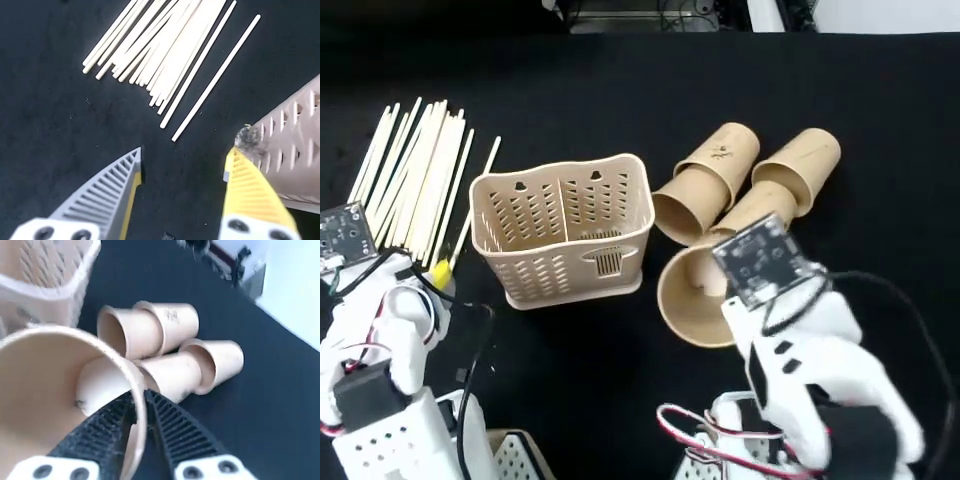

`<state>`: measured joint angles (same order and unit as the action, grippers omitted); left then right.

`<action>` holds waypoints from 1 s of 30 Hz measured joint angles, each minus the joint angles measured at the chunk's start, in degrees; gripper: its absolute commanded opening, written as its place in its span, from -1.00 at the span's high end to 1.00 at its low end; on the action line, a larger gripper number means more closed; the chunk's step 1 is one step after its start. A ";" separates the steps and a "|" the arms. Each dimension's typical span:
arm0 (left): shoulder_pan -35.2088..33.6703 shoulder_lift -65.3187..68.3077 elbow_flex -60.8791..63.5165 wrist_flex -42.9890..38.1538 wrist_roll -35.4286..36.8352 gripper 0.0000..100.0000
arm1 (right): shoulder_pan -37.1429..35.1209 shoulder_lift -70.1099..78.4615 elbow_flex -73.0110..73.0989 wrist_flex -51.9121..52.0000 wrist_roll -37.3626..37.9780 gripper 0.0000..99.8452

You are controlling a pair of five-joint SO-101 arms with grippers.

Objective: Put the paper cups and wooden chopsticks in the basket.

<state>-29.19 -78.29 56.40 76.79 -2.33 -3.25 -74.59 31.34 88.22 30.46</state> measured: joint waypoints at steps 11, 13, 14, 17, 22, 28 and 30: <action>0.00 0.09 0.53 -0.62 0.26 0.47 | -16.97 38.51 -46.86 6.33 -18.46 0.98; 0.00 0.09 0.53 -0.62 0.79 0.47 | -18.46 46.51 -53.36 6.59 -20.04 0.98; 0.00 0.09 0.53 -0.62 1.14 0.47 | -18.99 49.85 -55.82 6.68 -20.66 0.98; 0.00 0.09 0.53 -0.62 1.41 0.47 | -20.13 58.55 -61.54 6.95 -21.54 0.98; 0.00 0.09 0.53 -0.62 1.41 0.47 | -21.01 68.92 -63.21 7.21 -21.71 0.98; 0.00 0.09 0.53 -0.62 1.41 0.47 | -21.10 74.20 -63.38 9.14 -21.71 0.95; 0.00 0.09 0.53 -0.62 1.41 0.47 | -21.01 74.37 -63.47 9.85 -21.71 0.81</action>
<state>-29.19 -78.20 56.92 76.18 -0.92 -24.26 -0.22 -32.13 98.07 8.75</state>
